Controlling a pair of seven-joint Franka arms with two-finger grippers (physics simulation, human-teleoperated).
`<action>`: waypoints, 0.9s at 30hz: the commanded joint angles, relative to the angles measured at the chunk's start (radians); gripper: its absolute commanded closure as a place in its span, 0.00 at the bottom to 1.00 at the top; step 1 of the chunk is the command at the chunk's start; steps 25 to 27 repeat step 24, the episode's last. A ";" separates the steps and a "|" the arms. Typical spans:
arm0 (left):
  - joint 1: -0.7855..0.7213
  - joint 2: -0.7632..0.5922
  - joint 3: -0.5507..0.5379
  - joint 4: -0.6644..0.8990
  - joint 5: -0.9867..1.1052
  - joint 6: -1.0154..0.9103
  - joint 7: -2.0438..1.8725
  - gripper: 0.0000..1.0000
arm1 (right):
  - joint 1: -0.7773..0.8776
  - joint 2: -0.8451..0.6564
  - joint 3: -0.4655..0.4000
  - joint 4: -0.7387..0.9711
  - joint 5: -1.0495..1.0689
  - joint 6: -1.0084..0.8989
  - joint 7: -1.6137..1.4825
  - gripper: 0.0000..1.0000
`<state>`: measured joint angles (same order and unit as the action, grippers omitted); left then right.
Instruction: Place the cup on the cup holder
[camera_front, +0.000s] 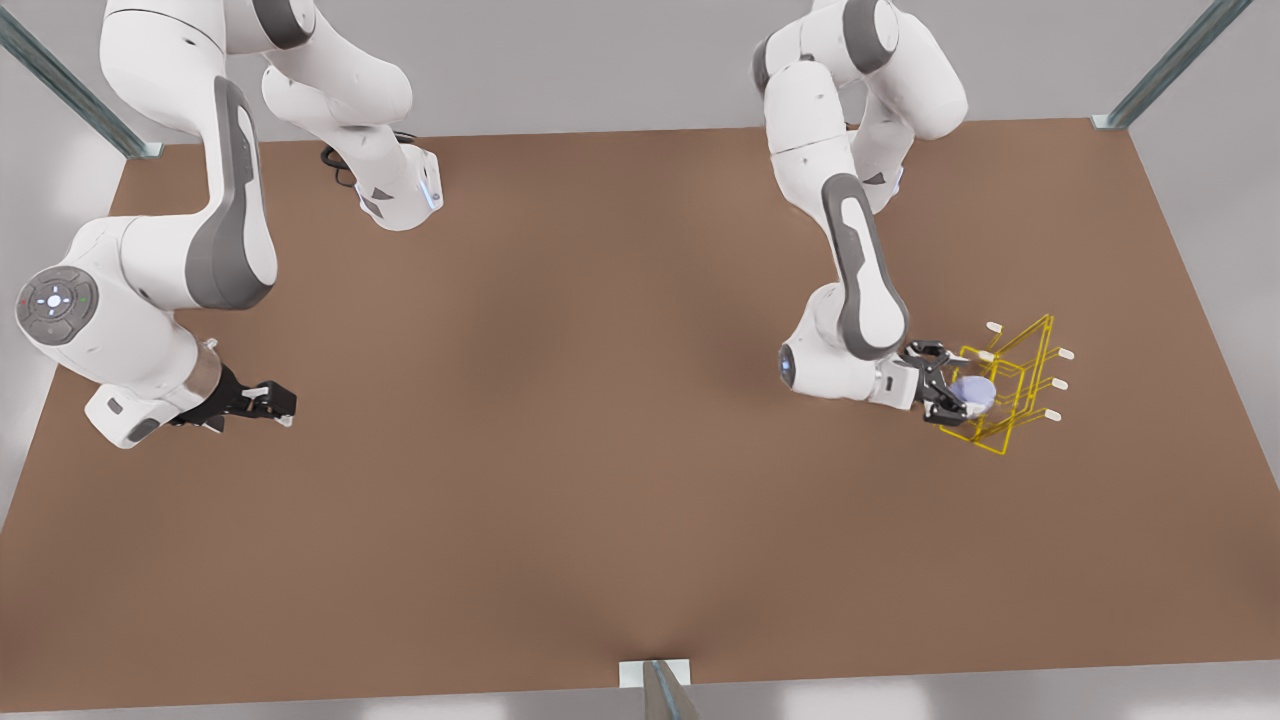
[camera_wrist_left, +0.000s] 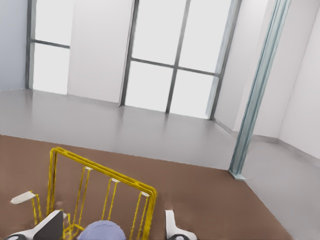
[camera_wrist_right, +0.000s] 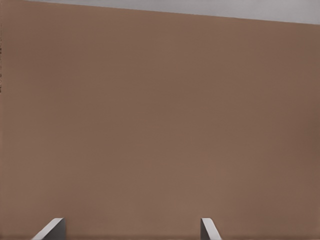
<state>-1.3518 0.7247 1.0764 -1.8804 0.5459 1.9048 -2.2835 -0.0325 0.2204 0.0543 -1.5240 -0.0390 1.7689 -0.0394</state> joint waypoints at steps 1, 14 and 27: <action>0.002 -0.148 -0.030 0.280 -0.323 -0.537 1.149 0.00 | -0.001 0.008 0.001 0.004 0.004 0.003 0.006 0.00; 0.999 -0.470 -1.052 0.564 -0.529 -0.618 2.354 0.00 | 0.003 0.007 0.002 0.015 0.001 -0.014 0.006 0.00; 0.999 -0.458 -1.041 0.581 -0.531 -0.624 2.351 0.00 | -0.001 0.008 0.002 0.015 0.001 -0.016 0.003 0.00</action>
